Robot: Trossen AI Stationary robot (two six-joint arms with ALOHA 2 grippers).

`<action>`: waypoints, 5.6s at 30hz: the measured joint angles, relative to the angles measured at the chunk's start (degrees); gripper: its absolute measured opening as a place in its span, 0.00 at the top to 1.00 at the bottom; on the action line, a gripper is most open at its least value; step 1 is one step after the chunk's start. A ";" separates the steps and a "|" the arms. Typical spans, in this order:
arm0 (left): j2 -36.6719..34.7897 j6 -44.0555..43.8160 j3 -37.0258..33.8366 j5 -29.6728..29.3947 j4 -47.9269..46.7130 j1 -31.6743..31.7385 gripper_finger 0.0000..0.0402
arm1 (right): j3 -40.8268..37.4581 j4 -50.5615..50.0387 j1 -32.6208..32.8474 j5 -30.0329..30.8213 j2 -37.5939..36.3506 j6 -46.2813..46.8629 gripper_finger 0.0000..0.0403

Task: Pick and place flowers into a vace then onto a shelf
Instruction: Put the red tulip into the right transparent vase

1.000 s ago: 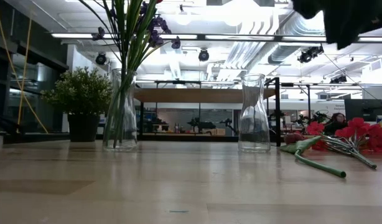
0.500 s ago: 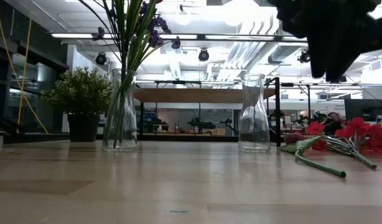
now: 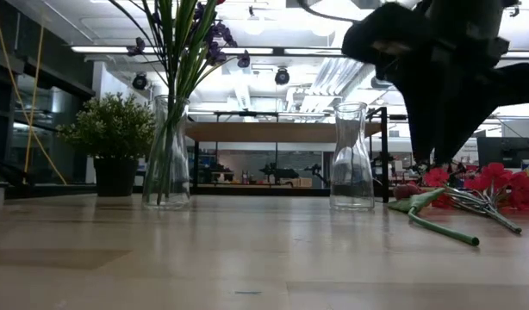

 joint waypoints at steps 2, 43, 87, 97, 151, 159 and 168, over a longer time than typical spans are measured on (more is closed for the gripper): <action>0.00 0.00 0.00 -0.01 -0.02 0.00 0.48 | 0.00 -0.05 -0.46 -0.36 0.60 0.00 0.77; 0.00 0.11 0.00 -0.05 -2.05 0.00 0.48 | 0.00 0.47 -2.18 0.38 1.10 -1.73 0.73; 0.00 0.17 0.00 -0.01 -2.03 0.01 0.48 | 0.11 0.45 -7.23 -0.53 10.50 -1.04 0.42; 0.00 0.17 0.00 0.03 -2.03 0.02 0.48 | 0.09 0.08 -8.70 1.73 10.63 -1.77 0.46; -0.02 0.17 0.00 0.12 -1.55 0.00 0.48 | -5.01 2.29 -7.35 -3.24 10.35 0.33 0.98; 0.00 0.15 0.00 0.12 -1.31 0.02 0.48 | -5.01 0.69 -7.37 -4.15 10.18 0.39 0.99; -0.02 0.15 0.00 0.12 -0.79 0.00 0.48 | -5.50 -9.20 -7.24 -5.17 6.93 0.39 0.99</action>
